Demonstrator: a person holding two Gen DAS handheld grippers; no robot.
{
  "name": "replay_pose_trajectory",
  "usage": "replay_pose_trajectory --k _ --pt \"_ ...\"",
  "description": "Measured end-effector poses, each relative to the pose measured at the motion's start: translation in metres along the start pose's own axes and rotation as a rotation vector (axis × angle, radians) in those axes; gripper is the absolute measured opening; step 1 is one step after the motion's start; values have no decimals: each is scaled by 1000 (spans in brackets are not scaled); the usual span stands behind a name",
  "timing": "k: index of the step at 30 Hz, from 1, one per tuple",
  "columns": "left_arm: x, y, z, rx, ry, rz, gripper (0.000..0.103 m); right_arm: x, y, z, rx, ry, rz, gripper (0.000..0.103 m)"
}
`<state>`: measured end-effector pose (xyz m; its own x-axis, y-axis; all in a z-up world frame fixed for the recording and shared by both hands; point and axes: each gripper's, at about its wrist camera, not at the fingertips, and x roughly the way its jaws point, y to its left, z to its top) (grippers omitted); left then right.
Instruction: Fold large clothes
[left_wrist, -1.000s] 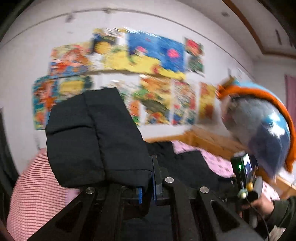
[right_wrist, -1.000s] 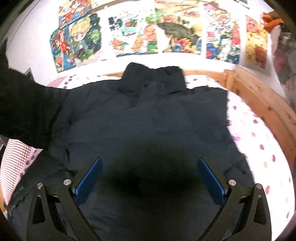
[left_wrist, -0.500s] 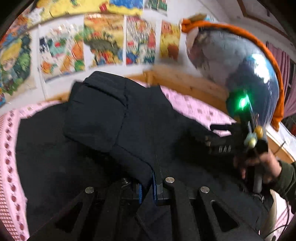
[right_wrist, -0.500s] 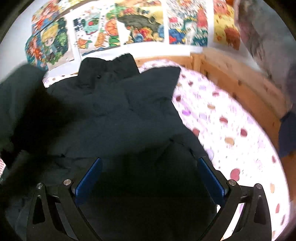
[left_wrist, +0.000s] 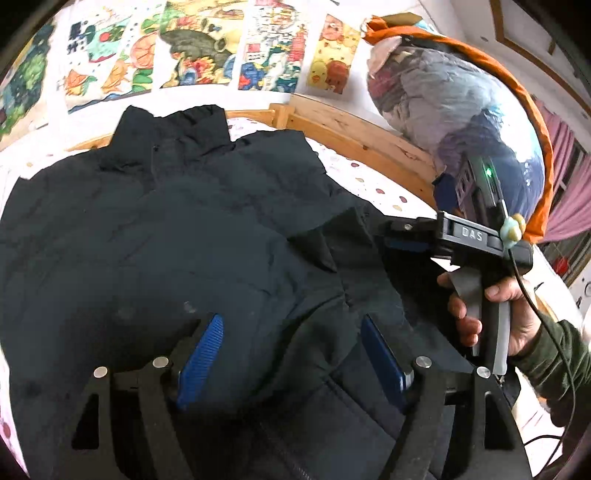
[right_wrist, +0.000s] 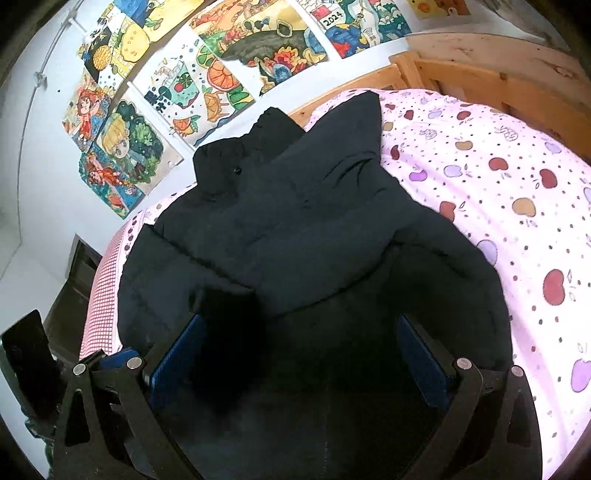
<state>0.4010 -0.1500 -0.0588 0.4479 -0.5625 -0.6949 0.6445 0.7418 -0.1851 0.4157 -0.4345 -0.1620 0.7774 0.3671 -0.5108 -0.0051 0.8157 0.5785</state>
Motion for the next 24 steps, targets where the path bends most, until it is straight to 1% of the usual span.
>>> replay_pose_trajectory --k 2,3,5,8,9,10,12,13,14,15,16,17,18,19,20,21,23,24 --pt "-9 7 0 -26 -6 7 75 -2 0 -3 13 4 53 101" --pt "-14 13 -1 -44 -9 29 76 -1 0 -5 21 18 73 101" --pt "-23 26 -1 -89 -2 105 76 1 1 -8 17 48 91 101" --pt "-42 55 -1 -171 -10 199 76 -2 5 -16 -2 65 133 101" --pt "-48 65 -2 -189 -18 232 78 -3 6 -18 -1 69 138 101" --pt "-56 76 -4 -203 -32 286 81 -2 6 -20 0 78 124 101" --pt "-64 93 -5 -217 -49 361 83 8 9 -23 -13 119 53 100" --pt "-67 102 -6 -229 -54 389 83 11 9 -23 -19 127 37 99" --pt "-69 111 -8 -245 -59 411 83 16 12 -24 -29 142 20 90" --pt "-71 119 -10 -258 -63 418 83 20 14 -24 -36 156 17 68" --pt "-73 127 -11 -273 -67 422 83 19 15 -24 -36 165 18 56" --pt "-74 131 -13 -282 -69 424 83 21 17 -24 -33 173 17 39" --pt "-74 136 -15 -289 -72 425 83 22 19 -24 -32 176 20 31" --pt "-75 140 -15 -293 -75 426 83 21 23 -24 -43 176 22 26" --pt "-74 143 -15 -294 -77 426 83 20 29 -24 -72 172 19 12" --pt "-74 145 -15 -293 -80 425 83 17 37 -22 -110 164 10 6" --pt "-74 148 -13 -283 -92 426 83 6 50 -13 -170 133 -4 4" --pt "-73 147 -11 -275 -100 428 83 -2 60 -5 -210 92 -37 4"
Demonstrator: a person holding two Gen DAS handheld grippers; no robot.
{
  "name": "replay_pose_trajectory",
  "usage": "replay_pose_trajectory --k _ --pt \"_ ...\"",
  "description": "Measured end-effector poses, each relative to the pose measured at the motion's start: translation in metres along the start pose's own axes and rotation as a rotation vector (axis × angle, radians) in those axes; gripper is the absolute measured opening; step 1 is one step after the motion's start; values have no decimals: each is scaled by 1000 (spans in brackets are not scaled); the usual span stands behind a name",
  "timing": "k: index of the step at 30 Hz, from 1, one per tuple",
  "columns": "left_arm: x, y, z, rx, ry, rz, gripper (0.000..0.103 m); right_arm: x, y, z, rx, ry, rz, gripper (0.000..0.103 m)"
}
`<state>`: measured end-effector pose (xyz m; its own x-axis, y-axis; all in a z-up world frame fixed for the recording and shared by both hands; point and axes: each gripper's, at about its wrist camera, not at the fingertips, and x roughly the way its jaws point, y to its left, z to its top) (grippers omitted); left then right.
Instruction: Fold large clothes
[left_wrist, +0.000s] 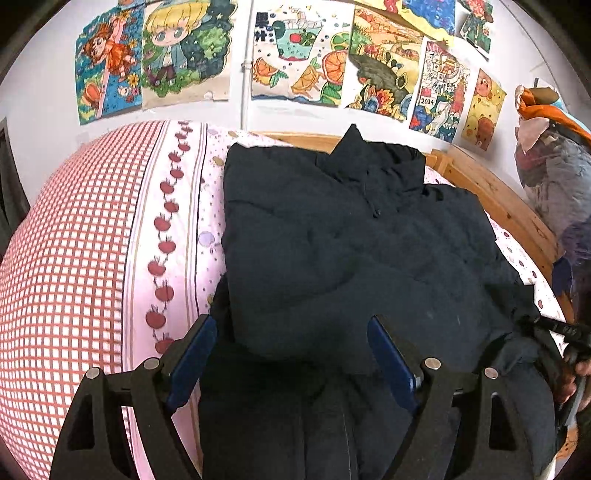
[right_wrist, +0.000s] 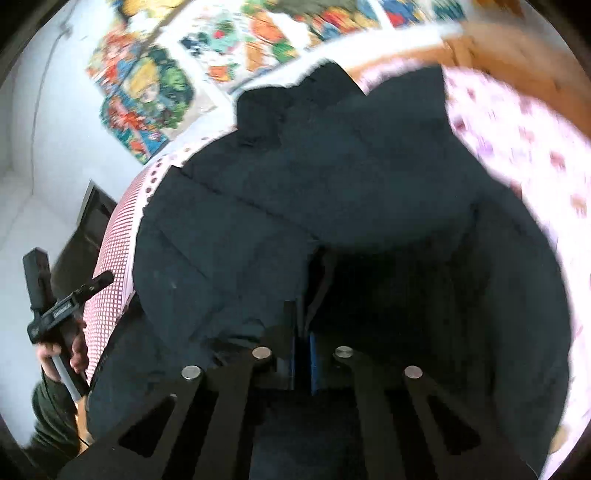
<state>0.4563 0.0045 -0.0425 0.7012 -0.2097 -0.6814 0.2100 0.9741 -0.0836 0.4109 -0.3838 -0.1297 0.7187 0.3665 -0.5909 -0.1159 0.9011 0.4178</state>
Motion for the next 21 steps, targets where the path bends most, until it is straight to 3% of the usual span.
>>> replay_pose_trajectory --k 6,10,14,16,18,21 --pt "10 -14 15 52 -41 -7 83 -42 6 58 -78 -191 -204 4" --pt "32 -21 33 38 -40 -14 83 -35 -7 82 -57 -205 -306 4" --pt "57 -24 46 21 -35 1 83 -4 -24 83 -61 -152 -406 4" --pt "71 -27 49 35 -24 17 83 9 -27 79 -69 -134 -457 12" --pt "80 -29 49 60 -20 25 83 16 -26 74 -115 -148 -524 29" --pt "90 -28 45 91 -21 34 83 21 -15 72 -190 -177 -524 46"
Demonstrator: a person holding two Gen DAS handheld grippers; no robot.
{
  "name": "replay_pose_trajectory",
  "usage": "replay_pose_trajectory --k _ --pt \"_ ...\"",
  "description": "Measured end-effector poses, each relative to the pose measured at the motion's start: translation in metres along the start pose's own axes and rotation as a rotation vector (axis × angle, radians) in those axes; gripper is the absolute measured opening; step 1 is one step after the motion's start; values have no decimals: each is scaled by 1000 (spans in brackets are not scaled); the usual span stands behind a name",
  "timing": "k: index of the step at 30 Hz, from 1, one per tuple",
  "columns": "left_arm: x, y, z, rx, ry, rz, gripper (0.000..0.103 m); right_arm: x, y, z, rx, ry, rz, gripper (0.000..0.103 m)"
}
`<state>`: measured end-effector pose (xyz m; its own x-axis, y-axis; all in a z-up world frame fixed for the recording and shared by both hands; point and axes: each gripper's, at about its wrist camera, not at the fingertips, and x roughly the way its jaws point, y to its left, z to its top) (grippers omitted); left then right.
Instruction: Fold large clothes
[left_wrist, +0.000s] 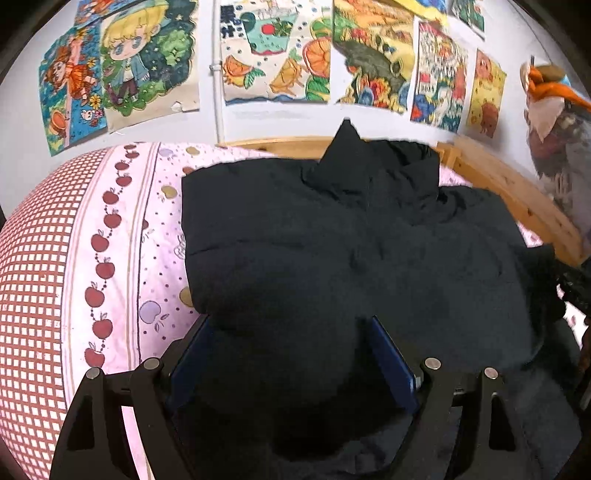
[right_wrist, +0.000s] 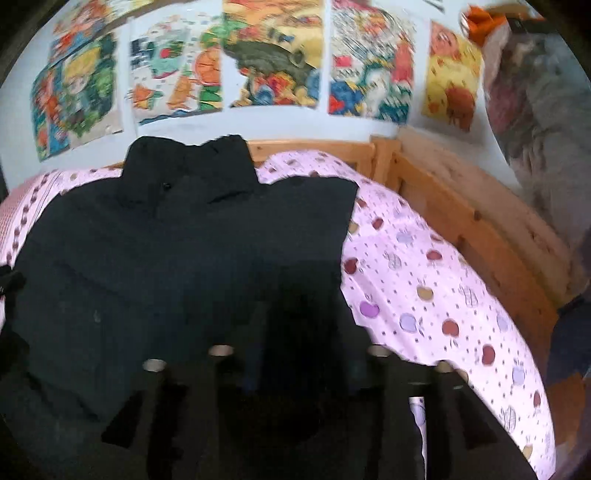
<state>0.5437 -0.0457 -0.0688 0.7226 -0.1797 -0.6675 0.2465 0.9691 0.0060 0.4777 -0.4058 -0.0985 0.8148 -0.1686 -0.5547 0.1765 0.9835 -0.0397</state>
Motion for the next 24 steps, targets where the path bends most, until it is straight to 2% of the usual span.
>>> replay_pose_trajectory --k 4,7,8,9,11,14,17,20,23,24 --pt "17 9 -9 -34 53 -3 84 2 23 -4 -132 -19 16 47" --pt "31 14 -16 -60 102 10 91 18 32 -10 -182 37 10 47" --pt "35 14 -17 -62 112 16 92 27 33 -13 -190 70 -2 52" --pt "38 14 -19 -62 118 18 95 35 33 -16 -184 96 -2 57" --pt "43 13 -23 -57 120 20 96 48 27 -21 -153 130 29 61" --pt "49 9 -31 -42 111 33 98 60 23 -29 -115 147 61 62" --pt "58 8 -33 -26 117 49 100 64 30 -35 -141 157 43 63" --pt "53 11 -30 -28 106 45 100 56 31 -34 -145 139 42 63" --pt "35 16 -24 -62 88 49 99 33 20 -30 -70 120 93 64" --pt "25 18 -22 -81 79 40 98 17 14 -28 -24 103 138 64"
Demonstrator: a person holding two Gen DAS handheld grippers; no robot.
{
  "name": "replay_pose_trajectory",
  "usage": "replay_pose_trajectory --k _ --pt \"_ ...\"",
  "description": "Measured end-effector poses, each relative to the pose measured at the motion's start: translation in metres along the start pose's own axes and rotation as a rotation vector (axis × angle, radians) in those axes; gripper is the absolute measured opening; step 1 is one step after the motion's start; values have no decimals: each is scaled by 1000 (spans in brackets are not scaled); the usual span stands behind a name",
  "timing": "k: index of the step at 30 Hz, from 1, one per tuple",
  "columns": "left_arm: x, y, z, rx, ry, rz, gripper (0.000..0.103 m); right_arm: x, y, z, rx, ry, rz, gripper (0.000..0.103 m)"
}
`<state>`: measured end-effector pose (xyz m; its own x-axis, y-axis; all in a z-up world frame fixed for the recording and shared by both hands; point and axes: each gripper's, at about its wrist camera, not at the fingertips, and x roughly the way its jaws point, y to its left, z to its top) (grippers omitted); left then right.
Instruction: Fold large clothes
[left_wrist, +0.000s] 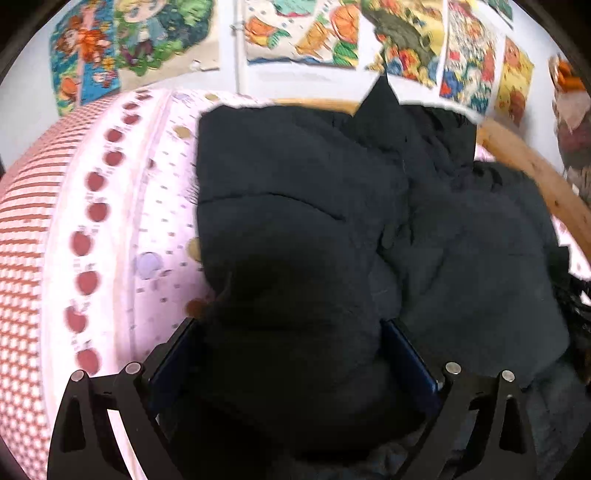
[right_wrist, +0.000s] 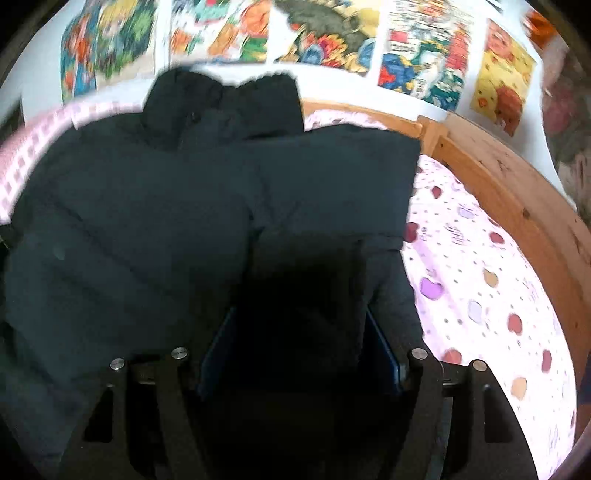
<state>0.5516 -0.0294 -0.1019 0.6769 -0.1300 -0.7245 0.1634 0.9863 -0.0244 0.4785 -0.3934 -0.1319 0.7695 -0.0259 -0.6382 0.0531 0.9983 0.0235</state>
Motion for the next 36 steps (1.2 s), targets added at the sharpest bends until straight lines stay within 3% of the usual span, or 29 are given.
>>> replay_pose_trajectory --k 7,11,16,21,27,33,36 --pt "-86 0 10 -103 -37 -97 98 -92 -9 2 44 -70 96 76" --pt "-153 -16 23 -74 -99 -108 98 -150 -12 6 33 -112 142 84" --pt "-226 -36 41 -26 -141 -46 102 -196 -19 34 52 -124 184 86" --pt "-254 -53 74 7 -172 38 102 -206 -27 79 51 -124 209 87" --pt "-217 -59 125 18 -231 107 103 -162 -19 147 -8 -109 168 87" --pt "-102 -63 181 54 -221 43 103 -50 -4 214 -87 -82 173 87" --pt "-33 -61 207 34 -196 -39 102 21 3 238 -105 -63 191 86"
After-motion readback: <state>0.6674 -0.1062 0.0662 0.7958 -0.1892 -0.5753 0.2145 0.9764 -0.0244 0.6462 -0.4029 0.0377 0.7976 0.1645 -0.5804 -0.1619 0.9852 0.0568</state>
